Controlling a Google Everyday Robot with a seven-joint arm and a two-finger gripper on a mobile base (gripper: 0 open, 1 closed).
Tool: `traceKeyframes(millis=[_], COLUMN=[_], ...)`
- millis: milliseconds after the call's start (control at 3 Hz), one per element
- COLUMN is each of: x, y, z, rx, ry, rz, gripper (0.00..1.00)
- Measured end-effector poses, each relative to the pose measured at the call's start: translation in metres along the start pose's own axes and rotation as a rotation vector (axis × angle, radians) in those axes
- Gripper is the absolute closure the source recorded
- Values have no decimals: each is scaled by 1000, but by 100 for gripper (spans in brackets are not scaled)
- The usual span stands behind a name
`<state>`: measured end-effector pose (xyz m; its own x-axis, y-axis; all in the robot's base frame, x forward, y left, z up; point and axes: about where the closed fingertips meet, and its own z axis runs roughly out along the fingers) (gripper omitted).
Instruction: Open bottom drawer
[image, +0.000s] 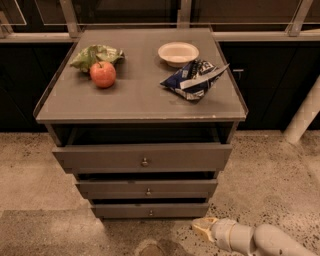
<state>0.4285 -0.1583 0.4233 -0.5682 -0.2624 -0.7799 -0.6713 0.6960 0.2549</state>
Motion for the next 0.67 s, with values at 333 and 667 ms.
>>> traceKeyframes(millis=[333, 667], x=[15, 50], y=[-2, -23], z=[25, 77], rx=[94, 201], ry=[-80, -148], rz=[-55, -77], gripper=[100, 100])
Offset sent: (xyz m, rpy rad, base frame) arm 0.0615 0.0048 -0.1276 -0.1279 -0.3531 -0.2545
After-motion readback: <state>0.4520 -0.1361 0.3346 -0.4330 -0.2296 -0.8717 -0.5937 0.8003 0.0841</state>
